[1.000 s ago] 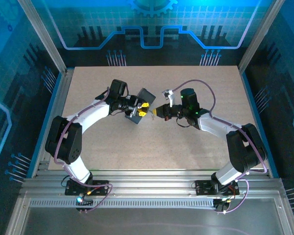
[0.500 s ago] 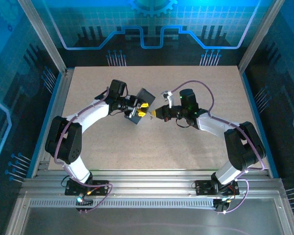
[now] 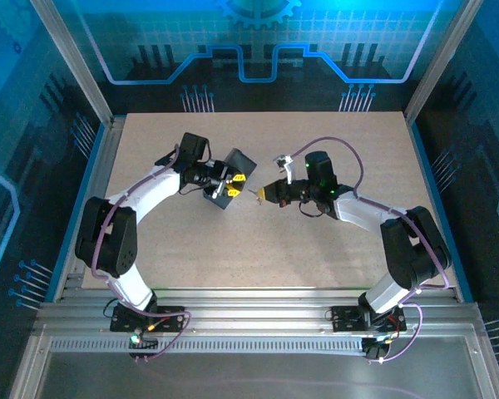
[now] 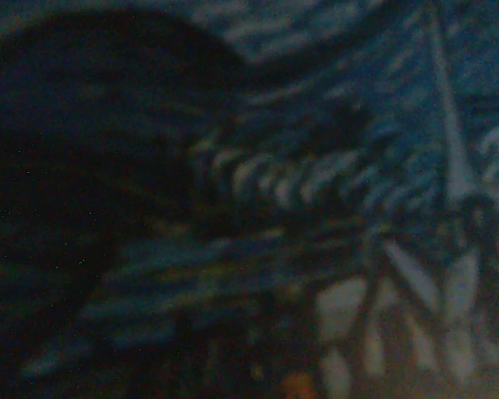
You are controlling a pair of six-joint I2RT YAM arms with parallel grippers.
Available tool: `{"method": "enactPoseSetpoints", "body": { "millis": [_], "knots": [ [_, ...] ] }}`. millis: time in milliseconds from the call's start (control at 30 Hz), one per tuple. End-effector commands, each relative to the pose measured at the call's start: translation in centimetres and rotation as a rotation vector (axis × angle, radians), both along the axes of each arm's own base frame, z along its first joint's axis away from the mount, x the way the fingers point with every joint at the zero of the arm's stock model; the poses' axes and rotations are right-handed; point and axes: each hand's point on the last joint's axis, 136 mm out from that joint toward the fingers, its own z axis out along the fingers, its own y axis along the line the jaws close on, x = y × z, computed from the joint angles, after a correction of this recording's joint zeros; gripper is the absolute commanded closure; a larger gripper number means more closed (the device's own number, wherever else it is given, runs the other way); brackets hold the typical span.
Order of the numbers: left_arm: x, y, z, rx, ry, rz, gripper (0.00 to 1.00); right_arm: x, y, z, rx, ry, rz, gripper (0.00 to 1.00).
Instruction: Unlock a padlock with a key
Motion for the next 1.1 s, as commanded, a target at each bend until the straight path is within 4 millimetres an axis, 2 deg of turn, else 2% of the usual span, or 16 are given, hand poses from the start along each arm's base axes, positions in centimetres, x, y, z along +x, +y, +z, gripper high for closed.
{"method": "enactPoseSetpoints", "body": {
  "millis": [0, 100, 200, 333, 433, 633, 833, 1067],
  "knots": [
    [0.4, 0.1, 1.4, 0.009, -0.038, -0.015, 1.00, -0.9, -0.4, 0.6, 0.003, -0.016, 0.030, 1.00],
    [-0.3, 0.8, 1.3, 0.063, -0.008, -0.029, 1.00, -1.2, -0.6, 0.6, -0.011, -0.010, 0.023, 1.00],
    [-1.8, 1.5, 1.0, 0.107, 0.070, -0.017, 1.00, -1.4, -1.1, 0.8, -0.040, 0.021, 0.014, 1.00],
    [-3.6, 2.3, 2.2, 0.139, 0.142, 0.009, 0.98, -1.9, -1.8, 1.3, -0.072, 0.079, 0.007, 1.00],
    [-4.3, 1.9, 2.9, 0.101, 0.195, 0.020, 0.95, -2.3, -2.3, 1.8, -0.092, 0.116, 0.010, 1.00],
    [-5.8, 1.4, 2.6, 0.087, 0.253, 0.042, 0.91, -2.7, -2.9, 3.2, -0.103, 0.165, 0.007, 1.00],
    [-6.7, 0.5, 2.7, 0.052, 0.300, 0.029, 0.81, -2.9, -2.9, 4.1, -0.105, 0.206, 0.011, 1.00],
    [-7.2, 0.4, 0.8, 0.030, 0.346, 0.044, 0.78, -3.0, -2.9, 3.9, -0.111, 0.245, 0.007, 1.00]
  ]
}}
